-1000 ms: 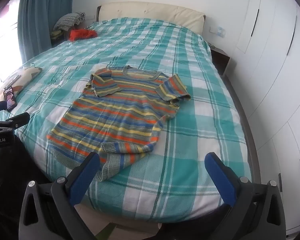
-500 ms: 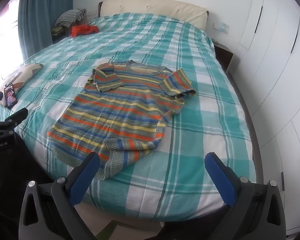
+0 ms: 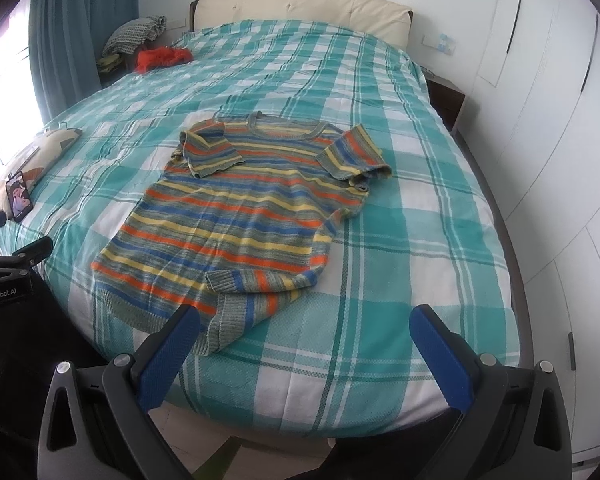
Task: Fold small clothes
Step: 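Move both tools toward the hem of the striped sweater, then lower both tools onto the sweater hem corners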
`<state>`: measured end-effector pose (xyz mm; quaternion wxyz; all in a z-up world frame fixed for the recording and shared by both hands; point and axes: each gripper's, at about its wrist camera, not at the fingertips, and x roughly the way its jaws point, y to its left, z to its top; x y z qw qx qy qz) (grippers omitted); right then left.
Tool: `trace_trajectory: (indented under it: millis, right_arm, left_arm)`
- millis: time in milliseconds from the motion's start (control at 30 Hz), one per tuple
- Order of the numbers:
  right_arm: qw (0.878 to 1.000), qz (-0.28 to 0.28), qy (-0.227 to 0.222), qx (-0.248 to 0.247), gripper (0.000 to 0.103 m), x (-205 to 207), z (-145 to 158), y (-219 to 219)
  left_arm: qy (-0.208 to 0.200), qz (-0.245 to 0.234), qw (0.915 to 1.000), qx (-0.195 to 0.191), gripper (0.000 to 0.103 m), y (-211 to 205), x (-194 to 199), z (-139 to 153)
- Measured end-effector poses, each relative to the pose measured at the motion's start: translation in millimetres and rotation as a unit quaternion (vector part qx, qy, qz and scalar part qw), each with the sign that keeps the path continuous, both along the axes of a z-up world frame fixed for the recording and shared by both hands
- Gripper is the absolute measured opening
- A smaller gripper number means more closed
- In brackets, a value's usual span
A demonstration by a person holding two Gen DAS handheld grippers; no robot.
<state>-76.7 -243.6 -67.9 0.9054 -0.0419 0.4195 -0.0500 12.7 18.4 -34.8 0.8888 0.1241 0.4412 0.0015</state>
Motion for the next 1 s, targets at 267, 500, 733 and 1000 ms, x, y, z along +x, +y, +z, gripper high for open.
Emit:
trace_trajectory:
  millis: [267, 500, 733, 1000]
  right_arm:
    - [1.000, -0.013, 0.002, 0.016, 0.103, 2.7, -7.8, -10.8]
    - [0.982, -0.035, 0.059, 0.175, 0.103, 52.6, -67.5, -37.7]
    - [0.938, -0.133, 0.110, 0.300, 0.099, 121.5, -138.9, -50.8]
    - [0.956, -0.177, 0.141, 0.185, 0.039, 60.3, -140.5, -105.5]
  left_arm:
    - [0.015, -0.006, 0.9998, -0.015, 0.103, 12.5, 8.2, -12.1]
    - [0.028, 0.013, 0.9990, -0.033, 0.103, 31.5, 27.7, -33.8]
    - [0.060, 0.041, 0.9959, -0.055, 0.103, 44.0, 39.7, -65.7]
    - [0.059, 0.036, 0.9965, -0.046, 0.103, 63.4, 22.3, -67.7]
